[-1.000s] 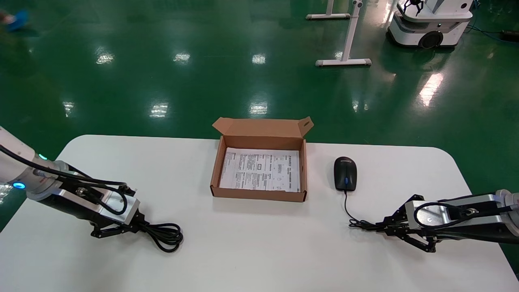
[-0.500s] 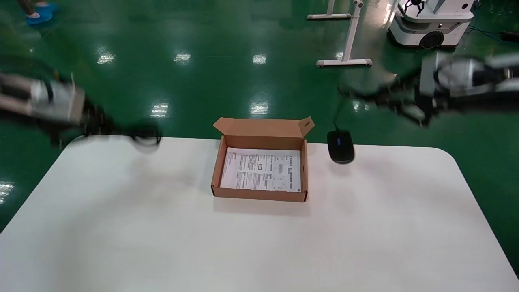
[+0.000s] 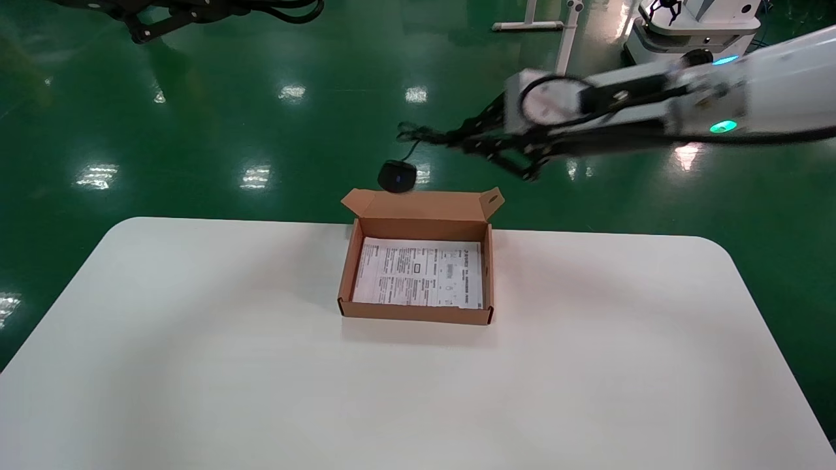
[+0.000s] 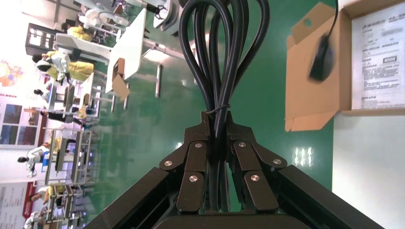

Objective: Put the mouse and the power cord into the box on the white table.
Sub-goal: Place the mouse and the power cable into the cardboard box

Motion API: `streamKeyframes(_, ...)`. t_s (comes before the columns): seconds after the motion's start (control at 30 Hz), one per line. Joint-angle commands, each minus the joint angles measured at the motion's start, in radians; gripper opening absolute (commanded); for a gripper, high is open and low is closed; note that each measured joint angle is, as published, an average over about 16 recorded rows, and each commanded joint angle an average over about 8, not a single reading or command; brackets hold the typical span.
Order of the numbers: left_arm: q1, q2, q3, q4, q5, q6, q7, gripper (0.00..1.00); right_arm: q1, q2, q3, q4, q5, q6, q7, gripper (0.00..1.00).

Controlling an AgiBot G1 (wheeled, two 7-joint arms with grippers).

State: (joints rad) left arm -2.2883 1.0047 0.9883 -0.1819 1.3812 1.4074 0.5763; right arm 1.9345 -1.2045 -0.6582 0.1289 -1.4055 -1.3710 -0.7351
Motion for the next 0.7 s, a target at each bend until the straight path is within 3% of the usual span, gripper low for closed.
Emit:
streamKeyframes(0.03, -0.006, 0.004, -0.009, 0.01, -0.013, 0.005, 0.004, 0.0, -0.013, -0.031, -0.002, -0.004, -0.001, 0.014, -0.013, 0.0)
streamKeyframes(0.33, -0.003, -0.017, 0.008, 0.038, 0.01, 0.044, 0.034, 0.0, -0.047, -0.119, -0.018, -0.045, -0.023, 0.058, -0.053, 0.0)
streamKeyframes(0.7, -0.007, -0.031, 0.016, 0.075, 0.022, 0.058, 0.059, 0.0, -0.125, -0.15, -0.068, -0.02, -0.076, 0.083, -0.053, 0.0)
